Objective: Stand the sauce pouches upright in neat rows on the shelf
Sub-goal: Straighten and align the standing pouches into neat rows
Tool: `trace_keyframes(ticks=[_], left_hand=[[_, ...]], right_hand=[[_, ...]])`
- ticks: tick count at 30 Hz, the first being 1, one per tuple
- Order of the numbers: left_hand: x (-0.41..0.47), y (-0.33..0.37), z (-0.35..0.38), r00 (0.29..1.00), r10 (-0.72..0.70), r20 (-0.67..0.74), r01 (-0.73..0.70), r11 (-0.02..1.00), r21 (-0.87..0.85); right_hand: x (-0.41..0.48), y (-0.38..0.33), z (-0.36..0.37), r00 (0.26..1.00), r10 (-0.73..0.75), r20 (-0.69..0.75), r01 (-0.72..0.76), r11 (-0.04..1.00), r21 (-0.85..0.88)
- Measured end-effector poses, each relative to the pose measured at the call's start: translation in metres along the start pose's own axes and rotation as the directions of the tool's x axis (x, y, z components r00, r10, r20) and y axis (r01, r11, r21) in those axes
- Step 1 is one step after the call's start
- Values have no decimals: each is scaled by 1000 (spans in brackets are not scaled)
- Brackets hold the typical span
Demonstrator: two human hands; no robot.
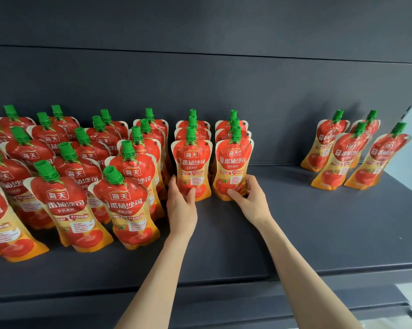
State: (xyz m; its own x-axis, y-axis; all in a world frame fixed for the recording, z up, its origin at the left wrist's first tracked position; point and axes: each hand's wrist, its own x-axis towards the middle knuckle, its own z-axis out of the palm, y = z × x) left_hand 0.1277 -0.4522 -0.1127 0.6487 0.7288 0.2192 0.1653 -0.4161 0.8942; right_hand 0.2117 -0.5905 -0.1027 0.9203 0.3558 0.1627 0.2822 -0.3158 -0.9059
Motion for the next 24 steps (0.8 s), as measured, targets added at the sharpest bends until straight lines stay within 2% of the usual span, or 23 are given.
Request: trace_keyframes(ticks=[8, 12, 17, 21, 24], left_hand=[[-11, 5, -1, 1000, -9, -27, 10, 1000, 7], [-34, 6, -6, 993, 105, -55, -101, 993, 67], [-56, 31, 5, 931, 334, 146, -339, 941, 14], [-65, 73, 29, 845, 456, 278, -457, 887, -65], [-79, 100, 64, 795, 508, 330, -510, 856, -88]], right_hand=[[-11, 0, -7, 998, 11, -69, -14, 999, -43], [-32, 6, -25, 991, -18, -132, -1, 990, -139], [-62, 2, -66, 973, -146, -179, 86, 949, -305], [-77, 3, -113, 939, -205, -278, 92, 924, -370], [-82, 20, -152, 913, -192, -360, 54, 931, -360]])
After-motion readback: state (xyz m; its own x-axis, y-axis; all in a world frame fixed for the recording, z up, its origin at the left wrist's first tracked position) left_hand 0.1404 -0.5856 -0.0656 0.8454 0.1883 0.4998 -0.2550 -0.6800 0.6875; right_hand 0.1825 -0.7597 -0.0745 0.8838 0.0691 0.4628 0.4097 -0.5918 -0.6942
